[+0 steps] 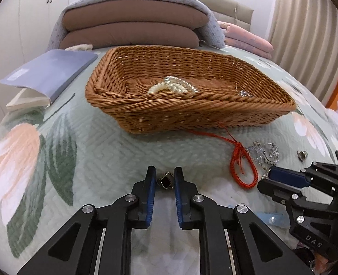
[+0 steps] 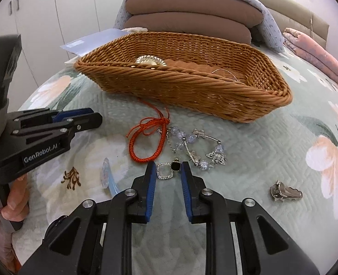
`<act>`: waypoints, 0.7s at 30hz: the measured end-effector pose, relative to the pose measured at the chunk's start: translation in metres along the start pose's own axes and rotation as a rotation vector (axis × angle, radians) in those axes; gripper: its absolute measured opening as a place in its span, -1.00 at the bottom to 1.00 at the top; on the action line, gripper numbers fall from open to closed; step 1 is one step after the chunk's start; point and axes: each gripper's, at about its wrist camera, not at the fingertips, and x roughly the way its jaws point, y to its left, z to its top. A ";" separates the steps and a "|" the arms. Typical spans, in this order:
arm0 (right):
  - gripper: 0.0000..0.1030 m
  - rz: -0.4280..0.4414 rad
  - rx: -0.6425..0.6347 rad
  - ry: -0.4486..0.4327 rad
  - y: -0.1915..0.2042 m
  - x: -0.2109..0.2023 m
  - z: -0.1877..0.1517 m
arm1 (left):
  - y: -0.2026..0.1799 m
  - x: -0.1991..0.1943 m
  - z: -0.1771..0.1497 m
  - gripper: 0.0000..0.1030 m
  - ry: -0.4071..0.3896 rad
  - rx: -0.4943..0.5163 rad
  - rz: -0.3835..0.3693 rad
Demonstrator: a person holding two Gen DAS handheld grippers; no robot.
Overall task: Organize jewelry
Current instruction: 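Carry the square pendant into the basket with the left gripper and release it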
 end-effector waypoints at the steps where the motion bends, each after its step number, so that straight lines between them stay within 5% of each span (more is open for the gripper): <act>1: -0.53 0.017 0.009 -0.013 -0.002 -0.003 -0.001 | -0.002 -0.001 0.000 -0.76 -0.002 0.004 -0.003; 21: -0.53 0.075 0.013 -0.194 -0.004 -0.045 -0.004 | -0.006 -0.049 -0.010 -0.76 -0.194 0.026 -0.055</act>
